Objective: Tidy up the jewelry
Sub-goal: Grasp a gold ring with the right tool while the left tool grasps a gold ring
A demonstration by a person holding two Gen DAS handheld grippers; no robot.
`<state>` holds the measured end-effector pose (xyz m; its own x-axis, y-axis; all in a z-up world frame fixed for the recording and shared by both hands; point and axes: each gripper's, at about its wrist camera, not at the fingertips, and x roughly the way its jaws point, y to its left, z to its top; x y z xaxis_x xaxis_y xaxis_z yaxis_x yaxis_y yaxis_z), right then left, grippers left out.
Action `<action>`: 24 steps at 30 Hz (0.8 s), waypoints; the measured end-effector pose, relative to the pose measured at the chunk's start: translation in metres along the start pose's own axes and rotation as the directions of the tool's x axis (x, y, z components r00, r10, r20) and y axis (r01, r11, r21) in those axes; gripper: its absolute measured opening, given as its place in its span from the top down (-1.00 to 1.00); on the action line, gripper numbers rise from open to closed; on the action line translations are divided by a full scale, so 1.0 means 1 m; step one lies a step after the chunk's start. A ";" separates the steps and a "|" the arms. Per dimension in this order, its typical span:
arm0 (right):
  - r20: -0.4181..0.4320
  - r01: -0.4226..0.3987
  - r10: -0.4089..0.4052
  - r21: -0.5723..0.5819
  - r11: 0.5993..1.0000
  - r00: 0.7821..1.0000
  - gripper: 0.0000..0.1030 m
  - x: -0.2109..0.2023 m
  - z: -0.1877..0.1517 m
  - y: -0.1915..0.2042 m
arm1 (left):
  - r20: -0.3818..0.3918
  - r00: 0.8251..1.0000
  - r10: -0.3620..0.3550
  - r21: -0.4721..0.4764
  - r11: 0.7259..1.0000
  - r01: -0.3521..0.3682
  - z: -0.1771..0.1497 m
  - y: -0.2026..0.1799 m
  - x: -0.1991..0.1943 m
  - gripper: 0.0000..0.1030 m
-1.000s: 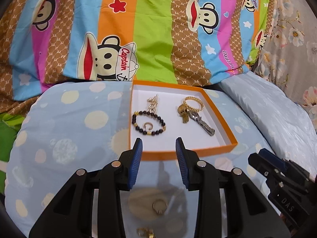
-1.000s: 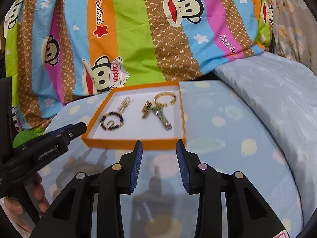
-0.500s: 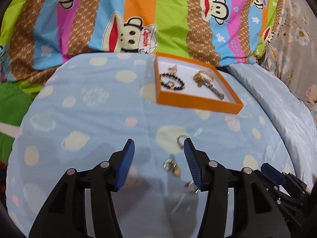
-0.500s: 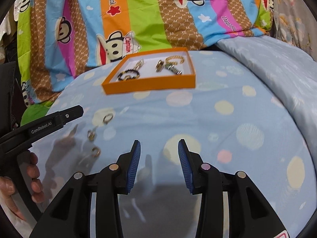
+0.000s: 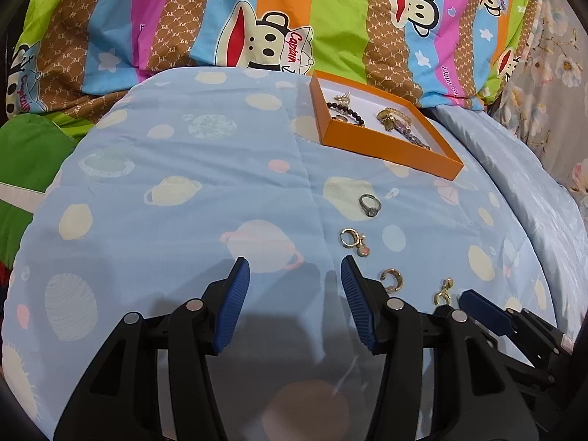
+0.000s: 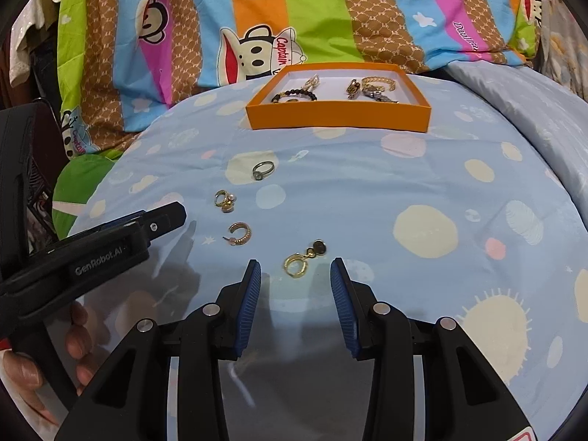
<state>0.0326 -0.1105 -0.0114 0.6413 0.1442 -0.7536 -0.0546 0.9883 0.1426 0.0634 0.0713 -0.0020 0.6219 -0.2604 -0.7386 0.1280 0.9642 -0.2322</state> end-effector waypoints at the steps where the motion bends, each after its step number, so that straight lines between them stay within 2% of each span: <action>1: -0.002 0.005 -0.005 -0.002 1.000 1.000 0.26 0.001 0.000 0.001 | 0.002 1.000 -0.003 -0.001 1.000 0.003 0.000 0.000 -0.001 0.03; 7: -0.010 0.035 -0.035 -0.008 0.999 0.999 0.38 0.007 0.003 0.002 | 0.000 1.000 -0.013 -0.003 1.000 0.013 -0.002 0.000 0.001 0.03; 14: -0.009 0.080 -0.080 -0.022 0.997 0.997 0.76 0.008 0.005 -0.002 | -0.001 1.000 -0.017 0.008 1.000 0.017 -0.002 -0.003 0.001 0.03; 24: 0.004 0.066 -0.066 0.018 0.998 0.998 0.76 0.002 0.003 -0.018 | -0.020 1.000 -0.017 0.026 0.999 0.018 0.007 -0.012 0.011 0.03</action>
<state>0.0368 -0.1278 -0.0135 0.6464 0.0784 -0.7590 0.0017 0.9945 0.1043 0.0742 0.0569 -0.0027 0.6038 -0.2780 -0.7471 0.1594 0.9604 -0.2286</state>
